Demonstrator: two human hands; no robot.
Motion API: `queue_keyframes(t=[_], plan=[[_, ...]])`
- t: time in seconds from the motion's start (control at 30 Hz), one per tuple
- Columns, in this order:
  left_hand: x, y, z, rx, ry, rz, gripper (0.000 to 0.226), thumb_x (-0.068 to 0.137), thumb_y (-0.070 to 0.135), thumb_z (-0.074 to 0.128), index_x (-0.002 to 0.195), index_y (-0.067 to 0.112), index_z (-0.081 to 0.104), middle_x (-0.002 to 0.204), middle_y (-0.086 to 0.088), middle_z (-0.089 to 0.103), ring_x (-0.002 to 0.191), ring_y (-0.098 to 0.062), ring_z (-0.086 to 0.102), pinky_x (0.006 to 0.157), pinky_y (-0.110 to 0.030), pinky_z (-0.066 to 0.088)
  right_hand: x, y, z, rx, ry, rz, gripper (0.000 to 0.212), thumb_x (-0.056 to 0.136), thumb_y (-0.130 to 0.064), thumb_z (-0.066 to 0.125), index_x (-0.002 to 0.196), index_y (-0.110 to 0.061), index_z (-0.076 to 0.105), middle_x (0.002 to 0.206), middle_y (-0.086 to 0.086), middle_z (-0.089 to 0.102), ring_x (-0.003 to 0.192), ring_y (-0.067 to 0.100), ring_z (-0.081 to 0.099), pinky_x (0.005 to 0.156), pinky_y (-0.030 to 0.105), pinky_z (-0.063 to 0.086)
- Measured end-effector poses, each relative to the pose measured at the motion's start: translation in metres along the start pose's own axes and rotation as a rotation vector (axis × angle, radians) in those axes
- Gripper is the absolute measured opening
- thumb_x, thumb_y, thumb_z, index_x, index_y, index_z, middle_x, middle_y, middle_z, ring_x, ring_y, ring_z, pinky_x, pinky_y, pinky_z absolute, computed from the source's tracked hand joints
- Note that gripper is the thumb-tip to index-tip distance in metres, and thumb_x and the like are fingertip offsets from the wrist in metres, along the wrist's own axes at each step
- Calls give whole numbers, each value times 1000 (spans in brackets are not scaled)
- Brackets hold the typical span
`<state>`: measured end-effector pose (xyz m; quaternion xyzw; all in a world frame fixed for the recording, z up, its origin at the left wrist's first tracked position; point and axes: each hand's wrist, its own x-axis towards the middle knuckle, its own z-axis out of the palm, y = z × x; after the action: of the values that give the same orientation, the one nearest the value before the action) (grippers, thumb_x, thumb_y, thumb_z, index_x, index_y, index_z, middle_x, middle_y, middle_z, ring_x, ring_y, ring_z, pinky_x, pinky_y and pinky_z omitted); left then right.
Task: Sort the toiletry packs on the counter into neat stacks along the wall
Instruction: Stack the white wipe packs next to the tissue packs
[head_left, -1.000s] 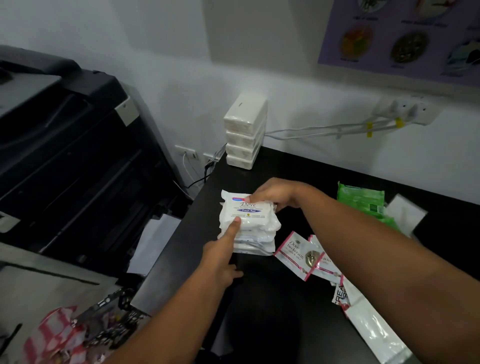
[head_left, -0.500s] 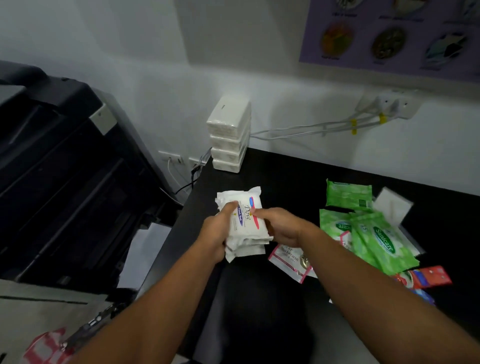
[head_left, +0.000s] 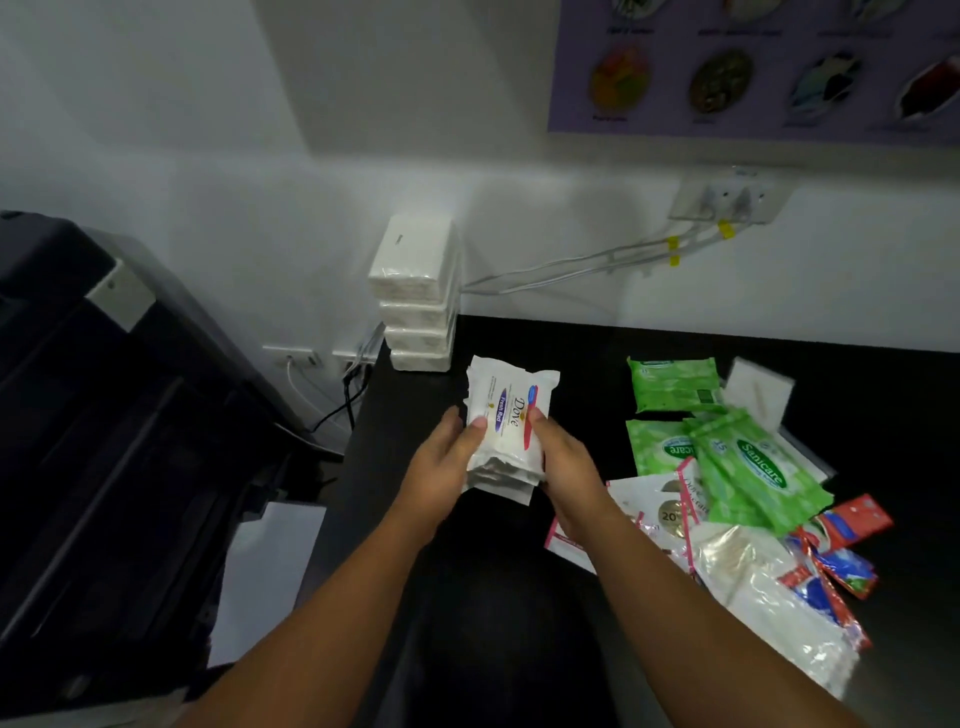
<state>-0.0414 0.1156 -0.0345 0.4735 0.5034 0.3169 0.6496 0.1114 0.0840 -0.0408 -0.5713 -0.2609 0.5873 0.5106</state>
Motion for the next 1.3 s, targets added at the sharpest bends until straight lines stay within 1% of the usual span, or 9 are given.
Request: queue_keyframes(t=[0.13, 0.2, 0.37, 0.53, 0.73, 0.87, 0.97, 1.03, 1.3], plan=[[-18, -29, 3, 115, -52, 152, 53, 98, 45, 53, 148, 36, 39, 134, 14, 62, 122, -4, 59, 102, -28, 47, -20, 28, 9, -19, 48, -188, 36, 102, -27, 49, 138, -27, 51, 125, -7, 67, 113, 8, 65, 93, 26, 54], [-16, -35, 10, 91, -40, 159, 57, 97, 50, 52, 150, 35, 37, 137, 13, 60, 125, -3, 56, 106, -32, 46, -18, 38, 16, 2, 93, -213, 39, 102, -29, 48, 141, -29, 48, 127, -7, 66, 115, 7, 64, 96, 29, 54], [14, -32, 14, 50, 11, 95, 53, 96, 53, 50, 145, 34, 46, 129, 16, 65, 119, 2, 59, 109, -33, 45, 17, 37, 26, -9, 182, -219, 42, 98, -43, 52, 139, -33, 50, 127, -7, 66, 116, 14, 64, 99, 47, 52], [64, -15, 16, 38, 35, 90, 48, 98, 51, 50, 141, 30, 54, 124, 11, 68, 113, 1, 63, 106, -30, 48, 67, 9, 26, 7, 191, -220, 41, 101, -34, 52, 141, -27, 49, 126, -3, 66, 106, 9, 68, 91, 34, 57], [116, 2, 18, 4, 98, 139, 47, 96, 54, 52, 138, 34, 55, 120, 12, 70, 109, 0, 65, 98, -24, 48, 115, -16, 28, -13, 169, -188, 37, 99, -38, 53, 135, -31, 55, 120, -5, 69, 104, 10, 68, 92, 38, 56], [136, 5, 17, -65, 123, 186, 51, 94, 52, 54, 140, 30, 53, 127, 11, 67, 116, -2, 62, 103, -27, 47, 135, -23, 31, -14, 141, -174, 38, 97, -41, 55, 134, -31, 56, 120, -6, 69, 107, 13, 68, 96, 44, 54], [144, 10, 19, -87, 144, 240, 38, 102, 40, 50, 137, 27, 54, 123, 14, 66, 112, 6, 62, 90, -12, 48, 147, -24, 36, -27, 151, -181, 47, 89, -48, 59, 133, -30, 57, 120, -7, 69, 109, 13, 67, 102, 46, 50], [149, 14, 21, -96, 157, 245, 36, 102, 38, 50, 136, 26, 54, 120, 15, 67, 107, 8, 63, 84, -8, 47, 153, -25, 38, -31, 153, -184, 49, 88, -48, 59, 133, -29, 56, 121, -6, 69, 110, 14, 67, 103, 46, 49], [157, 16, 22, -76, 164, 221, 43, 100, 43, 52, 138, 24, 55, 122, 11, 68, 109, 4, 64, 95, -19, 48, 155, -29, 37, -24, 128, -184, 39, 98, -37, 54, 136, -26, 55, 122, -4, 68, 106, 10, 67, 98, 37, 52]])
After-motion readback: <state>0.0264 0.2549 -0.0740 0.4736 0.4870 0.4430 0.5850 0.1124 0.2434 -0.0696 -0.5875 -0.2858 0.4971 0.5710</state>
